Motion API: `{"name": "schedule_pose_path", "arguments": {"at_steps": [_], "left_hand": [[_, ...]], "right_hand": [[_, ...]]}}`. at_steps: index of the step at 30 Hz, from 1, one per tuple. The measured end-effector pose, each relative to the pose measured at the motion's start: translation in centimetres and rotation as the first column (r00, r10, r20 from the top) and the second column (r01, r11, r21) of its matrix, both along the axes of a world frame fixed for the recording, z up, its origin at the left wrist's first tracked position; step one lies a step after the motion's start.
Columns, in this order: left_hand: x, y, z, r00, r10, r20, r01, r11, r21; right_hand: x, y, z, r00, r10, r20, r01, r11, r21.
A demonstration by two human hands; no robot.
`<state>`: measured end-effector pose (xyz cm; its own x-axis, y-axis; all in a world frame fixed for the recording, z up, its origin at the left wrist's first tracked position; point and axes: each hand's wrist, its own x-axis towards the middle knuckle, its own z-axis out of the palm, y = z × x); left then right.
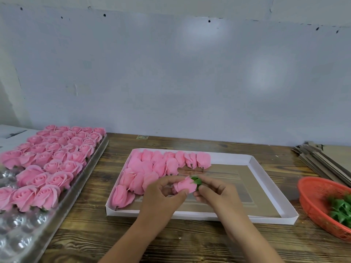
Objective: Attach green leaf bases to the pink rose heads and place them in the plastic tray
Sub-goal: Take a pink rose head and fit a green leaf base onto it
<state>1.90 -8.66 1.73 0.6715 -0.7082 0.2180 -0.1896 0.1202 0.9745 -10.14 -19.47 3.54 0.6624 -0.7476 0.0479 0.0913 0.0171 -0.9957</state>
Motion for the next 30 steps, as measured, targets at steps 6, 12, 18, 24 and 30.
{"name": "schedule_pose_path", "arguments": {"at_steps": [6,12,18,24,30], "left_hand": [[0.0,0.0,0.0,1.0,-0.006,-0.016,0.006,1.0,0.007],[0.0,0.2,0.5,0.994,-0.023,-0.108,0.019,0.999,-0.034],[0.3,0.4,0.9,0.975,-0.068,-0.213,0.063,0.998,-0.03],[0.1,0.4,0.8,0.971,-0.054,-0.232,0.049,0.998,-0.027],[0.0,0.4,1.3,0.955,-0.114,-0.275,0.092,0.992,-0.091]], "right_hand": [[0.2,0.1,-0.2,1.0,-0.015,0.027,0.015,1.0,-0.011],[-0.2,-0.1,-0.3,0.997,0.032,0.065,-0.032,0.999,-0.015],[-0.2,-0.7,-0.6,0.995,0.062,0.084,-0.066,0.997,0.048],[0.0,-0.7,-0.9,0.991,0.071,0.111,-0.076,0.996,0.037],[0.1,-0.7,-1.1,0.99,0.056,0.129,-0.066,0.995,0.073]]}}
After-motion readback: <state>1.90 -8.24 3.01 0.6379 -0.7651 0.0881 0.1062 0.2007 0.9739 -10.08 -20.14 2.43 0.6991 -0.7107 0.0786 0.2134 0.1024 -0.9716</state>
